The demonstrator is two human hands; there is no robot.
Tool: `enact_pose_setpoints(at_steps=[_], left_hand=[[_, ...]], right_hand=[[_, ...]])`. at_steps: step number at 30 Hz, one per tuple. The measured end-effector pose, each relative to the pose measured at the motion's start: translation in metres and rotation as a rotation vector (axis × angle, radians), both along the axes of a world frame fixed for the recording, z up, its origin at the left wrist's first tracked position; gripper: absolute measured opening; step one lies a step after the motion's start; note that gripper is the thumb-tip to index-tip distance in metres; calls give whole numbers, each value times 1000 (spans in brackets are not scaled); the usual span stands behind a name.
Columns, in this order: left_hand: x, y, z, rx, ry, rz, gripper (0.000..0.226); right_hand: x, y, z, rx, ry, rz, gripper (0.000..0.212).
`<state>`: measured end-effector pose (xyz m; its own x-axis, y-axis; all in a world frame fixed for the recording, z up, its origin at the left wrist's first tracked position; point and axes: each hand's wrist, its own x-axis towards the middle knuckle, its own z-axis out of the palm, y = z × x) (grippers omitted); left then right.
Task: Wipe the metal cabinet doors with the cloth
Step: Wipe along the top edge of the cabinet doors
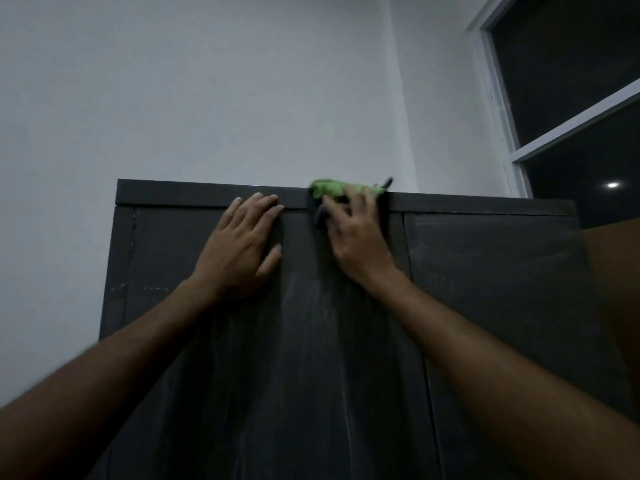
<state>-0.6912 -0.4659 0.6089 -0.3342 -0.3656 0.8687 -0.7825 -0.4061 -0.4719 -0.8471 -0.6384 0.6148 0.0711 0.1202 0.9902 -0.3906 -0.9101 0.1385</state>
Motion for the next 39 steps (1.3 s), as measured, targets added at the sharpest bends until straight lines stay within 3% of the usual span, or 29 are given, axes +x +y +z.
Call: enact_pose_setpoints(at_steps=[3, 5, 8, 10, 13, 16, 20, 23, 28, 30, 32, 34, 39], left_hand=[[0, -9, -2, -51, -7, 7, 71], [1, -8, -2, -50, -25, 25, 72], [0, -9, -1, -55, -22, 49, 73], [-1, -11, -2, -63, -24, 53, 73], [-1, -9, -3, -75, -32, 52, 73], [-2, -9, -2, -66, -36, 64, 73], [-7, -9, -1, -58, -44, 127, 75], [-25, -22, -3, -7, -93, 148, 74], [-61, -65, -1, 73, -88, 88, 71], [-69, -74, 1, 69, -78, 94, 72], [-76, -83, 5, 77, -89, 108, 74], [-88, -96, 6, 87, -69, 92, 76], [-100, -128, -1, 57, -14, 32, 77]], right_hand=[[-6, -21, -52, -262, 190, 10, 40], [-26, -52, -60, -288, 160, -21, 39], [-39, -64, -15, 56, -99, 11, 43], [-25, -38, 13, 152, -154, 19, 46], [1, -10, -3, -125, 0, 30, 41], [-19, -46, -41, -291, 138, 48, 38], [-66, -97, -8, -115, -55, -13, 35], [-57, -79, 10, 31, -122, 12, 36], [-69, -112, -60, -300, 117, 27, 35], [-95, -141, -49, -219, 25, 15, 36], [-107, -151, -20, 27, -140, 17, 38], [-98, -138, -6, 148, -210, 31, 41], [-99, -143, -61, -175, 78, 46, 41]])
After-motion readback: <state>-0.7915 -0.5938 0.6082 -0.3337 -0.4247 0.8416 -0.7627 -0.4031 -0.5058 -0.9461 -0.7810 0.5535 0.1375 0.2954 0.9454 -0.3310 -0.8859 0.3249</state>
